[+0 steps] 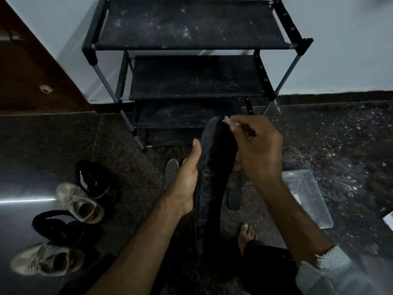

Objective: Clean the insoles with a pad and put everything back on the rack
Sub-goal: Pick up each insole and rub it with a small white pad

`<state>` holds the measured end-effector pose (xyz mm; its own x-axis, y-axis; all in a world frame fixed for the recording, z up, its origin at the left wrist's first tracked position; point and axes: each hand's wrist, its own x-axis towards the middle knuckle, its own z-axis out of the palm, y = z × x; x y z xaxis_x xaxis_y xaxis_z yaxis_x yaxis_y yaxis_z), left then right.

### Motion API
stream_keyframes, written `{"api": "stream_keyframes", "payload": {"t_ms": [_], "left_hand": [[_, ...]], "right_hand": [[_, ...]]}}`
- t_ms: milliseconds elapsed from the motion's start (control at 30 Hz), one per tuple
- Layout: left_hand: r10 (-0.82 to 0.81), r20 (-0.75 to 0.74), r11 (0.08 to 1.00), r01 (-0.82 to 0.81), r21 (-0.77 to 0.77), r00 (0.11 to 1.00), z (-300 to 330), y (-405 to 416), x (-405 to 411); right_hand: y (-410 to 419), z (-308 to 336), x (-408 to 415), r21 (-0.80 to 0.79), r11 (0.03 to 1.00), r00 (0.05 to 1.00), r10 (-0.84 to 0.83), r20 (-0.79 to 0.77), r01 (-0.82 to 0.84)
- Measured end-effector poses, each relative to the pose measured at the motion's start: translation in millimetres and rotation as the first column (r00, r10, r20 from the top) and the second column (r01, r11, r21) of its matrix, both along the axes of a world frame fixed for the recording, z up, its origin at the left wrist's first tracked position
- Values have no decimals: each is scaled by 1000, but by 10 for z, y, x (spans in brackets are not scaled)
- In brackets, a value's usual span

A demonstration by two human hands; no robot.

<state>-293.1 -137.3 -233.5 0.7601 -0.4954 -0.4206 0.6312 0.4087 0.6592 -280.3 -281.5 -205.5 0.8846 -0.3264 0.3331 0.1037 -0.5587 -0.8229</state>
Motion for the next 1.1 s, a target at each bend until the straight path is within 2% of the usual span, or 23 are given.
{"api": "stream_keyframes", "payload": {"t_ms": [67,133,300,467,633,800,933,1100], "left_hand": [[16,-16,999,-17,-41,1000,25,21,28],[44,-38,996,-47,-80,998,22,54,60],[72,-84,988,-82,-128,994,24,104,96],[63,-79,987,-73,-141,995,49,99,82],[38,-69,985,-48,-165,997,42,64,53],[41,-38,996,-44,-75,998,69,29,55],[47,-15,999,-47,-8,999,82,-4,30],[54,-6,999,-54,6,999,88,-8,-9]], "right_hand": [[-21,7,10,247,969,999,-13,-45,23],[-18,32,5,396,918,999,5,-45,14],[41,65,-45,503,863,987,120,-109,-49],[67,12,-47,472,880,982,138,-132,-60],[27,42,-26,433,901,993,35,-115,18],[28,22,-46,298,954,998,-8,-69,29],[82,-28,-51,74,997,999,-32,-32,35],[258,-18,-101,3,999,999,46,13,-46]]}}
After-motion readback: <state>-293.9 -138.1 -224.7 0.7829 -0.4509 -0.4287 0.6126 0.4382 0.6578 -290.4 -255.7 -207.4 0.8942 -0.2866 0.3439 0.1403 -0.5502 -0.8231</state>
